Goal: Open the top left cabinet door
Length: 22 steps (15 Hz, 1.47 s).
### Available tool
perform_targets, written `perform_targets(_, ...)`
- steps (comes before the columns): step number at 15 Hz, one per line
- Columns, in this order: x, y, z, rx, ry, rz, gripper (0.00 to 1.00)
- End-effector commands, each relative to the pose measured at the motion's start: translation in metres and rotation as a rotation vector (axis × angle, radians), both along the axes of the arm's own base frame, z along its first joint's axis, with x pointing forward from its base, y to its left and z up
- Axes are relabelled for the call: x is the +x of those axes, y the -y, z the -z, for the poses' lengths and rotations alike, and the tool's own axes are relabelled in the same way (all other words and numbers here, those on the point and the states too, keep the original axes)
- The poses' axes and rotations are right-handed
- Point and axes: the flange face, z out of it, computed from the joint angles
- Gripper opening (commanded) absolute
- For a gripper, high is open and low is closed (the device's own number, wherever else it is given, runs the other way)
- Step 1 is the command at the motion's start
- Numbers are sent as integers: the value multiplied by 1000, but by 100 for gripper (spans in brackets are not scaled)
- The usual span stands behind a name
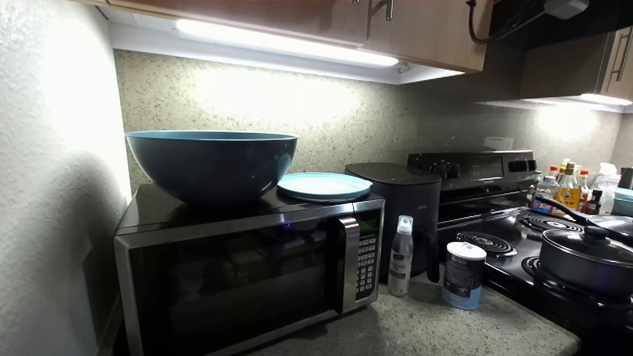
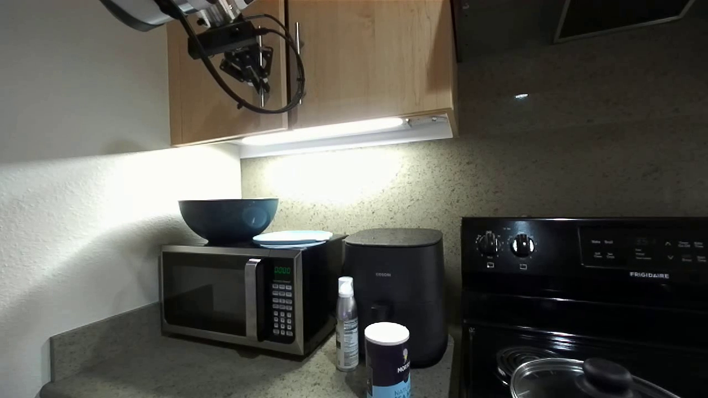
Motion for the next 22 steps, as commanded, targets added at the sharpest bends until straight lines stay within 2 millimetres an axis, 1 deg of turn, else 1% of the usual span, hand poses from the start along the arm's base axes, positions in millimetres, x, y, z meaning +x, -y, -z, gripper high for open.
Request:
perform_targets(1,-68,-22,-4,-67,124,-82,6)
perform_targets(3,-82,-24,-1,-69,152,-97,6)
perform_targets(4,-82,-24,1,-70,165,-100,6)
perform_targets(5,-78,-21,0,-40,156,-80,6)
perform_targets(6,-49,-6,11,-1,78,-25,17)
perform_targets(9,-53,-6,11,1,84,-25,17)
perform_targets(10,-53,-6,11,1,84,-25,6)
perform_targets(12,-57,-20,9,-13,112,-96,6)
perform_targets(13,-64,-26,11,-33,129,-150,6)
perform_targets(14,-68,-28,12,-39,132,-161,6)
perform_targets(17,-87,-26,14,-43,141,-187,6)
perform_targets(22,-112,-24,19,-42,170,-224,6)
